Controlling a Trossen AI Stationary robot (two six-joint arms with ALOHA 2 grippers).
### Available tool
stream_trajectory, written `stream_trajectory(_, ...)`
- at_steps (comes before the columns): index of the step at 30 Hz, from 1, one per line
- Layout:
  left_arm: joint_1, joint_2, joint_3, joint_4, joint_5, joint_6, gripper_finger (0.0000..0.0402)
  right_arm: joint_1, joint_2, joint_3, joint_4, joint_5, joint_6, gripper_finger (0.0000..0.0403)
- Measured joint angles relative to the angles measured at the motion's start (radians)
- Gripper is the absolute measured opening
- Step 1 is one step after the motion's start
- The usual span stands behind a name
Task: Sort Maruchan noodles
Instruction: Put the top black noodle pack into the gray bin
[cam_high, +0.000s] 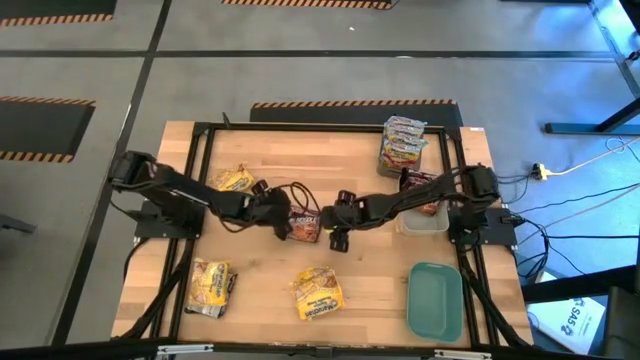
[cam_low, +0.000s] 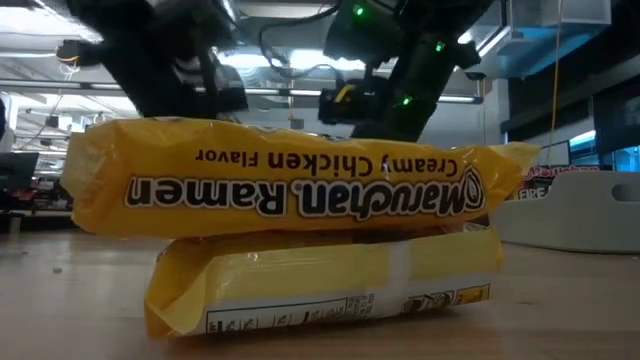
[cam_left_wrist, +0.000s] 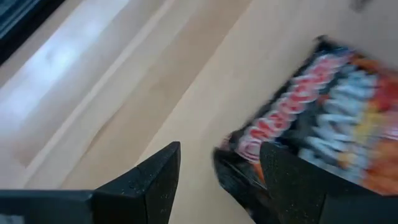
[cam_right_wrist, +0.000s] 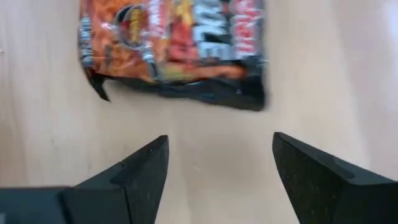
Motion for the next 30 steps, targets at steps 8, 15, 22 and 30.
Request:
stream_trajectory(8, -0.181, -0.137, 0.012, -0.031, 0.02, -0.07, 0.0215, -0.094, -0.085, 0.002, 0.018, -0.051, -0.062, 0.027)
stream_trajectory(15, -0.295, -0.024, 0.01, 0.084, -0.053, -0.131, 0.0215, -0.234, -0.031, 0.001, 0.215, -0.331, -0.056, 0.027)
stream_trajectory(22, -0.288, 0.146, 0.01, 0.192, -0.105, -0.176, 0.0215, -0.26, 0.052, 0.0, 0.278, -0.368, -0.026, 0.027)
stream_trajectory(30, -0.332, 0.261, 0.014, 0.216, -0.156, -0.179, 0.0215, -0.268, 0.086, 0.0, 0.319, -0.445, -0.004, 0.027)
